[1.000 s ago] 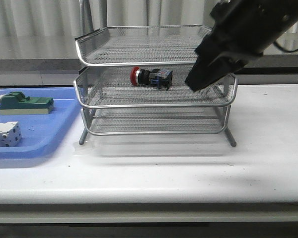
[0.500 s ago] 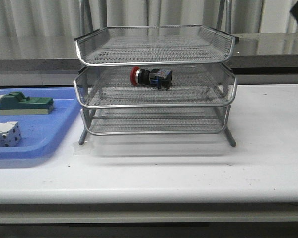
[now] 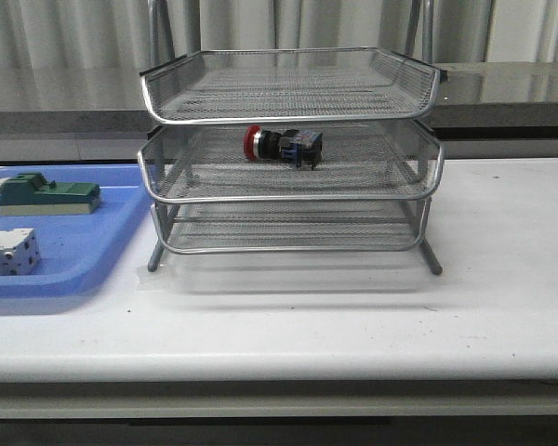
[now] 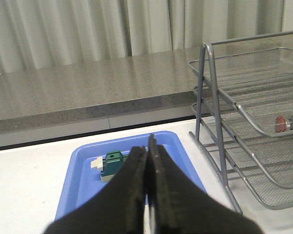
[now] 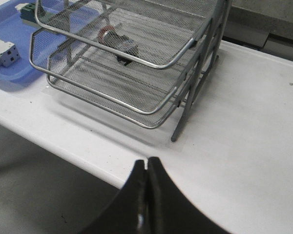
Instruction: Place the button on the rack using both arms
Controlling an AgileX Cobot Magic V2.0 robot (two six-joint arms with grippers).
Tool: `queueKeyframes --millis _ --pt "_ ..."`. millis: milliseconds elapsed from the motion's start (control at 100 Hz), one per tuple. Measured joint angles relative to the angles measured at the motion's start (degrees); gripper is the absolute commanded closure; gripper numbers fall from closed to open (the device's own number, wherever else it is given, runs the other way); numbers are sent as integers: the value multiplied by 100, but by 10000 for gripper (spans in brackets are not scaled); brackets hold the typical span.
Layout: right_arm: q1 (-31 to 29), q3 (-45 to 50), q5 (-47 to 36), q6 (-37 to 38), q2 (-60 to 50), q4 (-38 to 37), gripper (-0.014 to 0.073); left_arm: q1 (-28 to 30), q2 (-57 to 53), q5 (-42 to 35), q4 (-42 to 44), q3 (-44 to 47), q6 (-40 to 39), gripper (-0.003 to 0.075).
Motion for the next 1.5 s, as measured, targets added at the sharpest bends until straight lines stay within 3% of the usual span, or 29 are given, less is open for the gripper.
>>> queueKeyframes --millis 270,1280,1500 --pt "0 198 23 57 -684 -8 654 0 0 0 0 0 0 740" --pt "0 203 -59 82 -747 -23 654 0 0 0 0 0 0 740" --pt "0 434 -752 1070 -1111 -658 654 0 0 0 0 0 -9 740"
